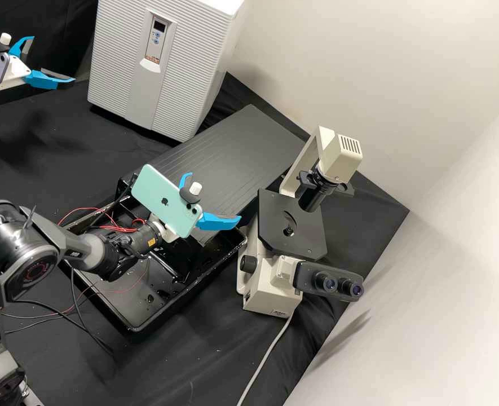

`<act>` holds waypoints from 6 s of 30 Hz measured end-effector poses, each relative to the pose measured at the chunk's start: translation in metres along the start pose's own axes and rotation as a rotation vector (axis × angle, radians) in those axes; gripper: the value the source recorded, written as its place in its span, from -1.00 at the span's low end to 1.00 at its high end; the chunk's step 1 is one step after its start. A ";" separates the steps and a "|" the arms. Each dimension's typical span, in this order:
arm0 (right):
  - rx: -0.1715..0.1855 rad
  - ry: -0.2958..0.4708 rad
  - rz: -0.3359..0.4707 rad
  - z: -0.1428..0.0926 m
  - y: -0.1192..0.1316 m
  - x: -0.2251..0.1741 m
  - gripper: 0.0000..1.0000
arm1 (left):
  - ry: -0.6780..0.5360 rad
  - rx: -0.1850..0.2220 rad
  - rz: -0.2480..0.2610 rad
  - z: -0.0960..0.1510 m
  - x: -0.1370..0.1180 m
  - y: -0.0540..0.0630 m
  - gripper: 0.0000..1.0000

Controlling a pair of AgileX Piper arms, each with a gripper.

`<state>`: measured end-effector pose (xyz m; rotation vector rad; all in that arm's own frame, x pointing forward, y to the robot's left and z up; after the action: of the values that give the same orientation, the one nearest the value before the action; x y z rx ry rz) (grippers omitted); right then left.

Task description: Open the incubator door

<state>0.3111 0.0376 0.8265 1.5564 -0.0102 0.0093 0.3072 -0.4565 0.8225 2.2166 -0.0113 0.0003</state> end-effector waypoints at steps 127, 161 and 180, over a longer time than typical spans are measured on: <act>0.000 -0.001 -0.001 0.000 0.000 0.000 1.00 | -0.554 -0.072 0.122 -0.096 0.216 0.011 1.00; 0.000 -0.001 -0.001 0.000 0.000 0.000 1.00 | -0.494 -0.267 0.071 -0.049 0.165 0.019 1.00; 0.000 -0.001 -0.001 0.000 0.000 0.000 1.00 | -0.490 -0.266 0.079 -0.046 0.160 0.017 -1.00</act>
<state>0.3111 0.0375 0.8264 1.5564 -0.0102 0.0077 0.4668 -0.4312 0.8646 1.8998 -0.3494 -0.4735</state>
